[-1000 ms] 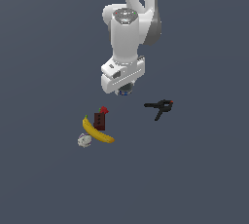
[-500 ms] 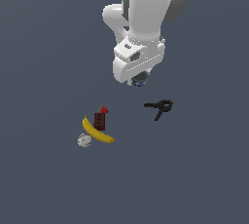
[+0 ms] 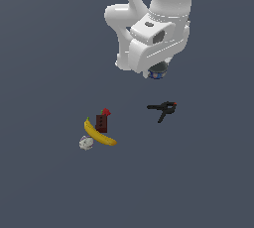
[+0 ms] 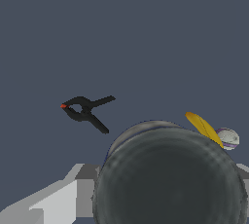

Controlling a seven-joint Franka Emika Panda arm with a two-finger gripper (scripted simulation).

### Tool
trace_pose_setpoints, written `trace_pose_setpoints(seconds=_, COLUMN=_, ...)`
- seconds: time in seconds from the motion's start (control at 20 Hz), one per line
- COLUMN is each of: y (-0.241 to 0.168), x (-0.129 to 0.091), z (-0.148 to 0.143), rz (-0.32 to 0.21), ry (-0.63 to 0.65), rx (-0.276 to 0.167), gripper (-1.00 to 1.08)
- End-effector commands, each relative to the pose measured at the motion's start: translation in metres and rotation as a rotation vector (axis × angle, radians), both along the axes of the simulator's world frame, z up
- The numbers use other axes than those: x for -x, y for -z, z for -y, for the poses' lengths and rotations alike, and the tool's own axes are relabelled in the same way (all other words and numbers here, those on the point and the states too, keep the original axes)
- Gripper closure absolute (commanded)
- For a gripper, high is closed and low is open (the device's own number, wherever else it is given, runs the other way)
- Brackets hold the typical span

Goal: Pick up a designated object from a clutter of objects.

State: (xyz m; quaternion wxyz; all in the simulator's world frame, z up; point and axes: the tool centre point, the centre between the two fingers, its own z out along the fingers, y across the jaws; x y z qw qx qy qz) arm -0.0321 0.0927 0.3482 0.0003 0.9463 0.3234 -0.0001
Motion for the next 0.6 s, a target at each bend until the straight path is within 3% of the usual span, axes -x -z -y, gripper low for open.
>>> trace_pose_setpoints(seconds=0.0, y=-0.011, x=-0.005, z=-0.006, rz=0.0, ry=0.001, rx=0.0, gripper=1.08)
trace_pose_setpoints(seconds=0.55, y=-0.025, x=-0.012, z=-0.014, rz=0.0, ry=0.001, rx=-0.001, gripper=1.08)
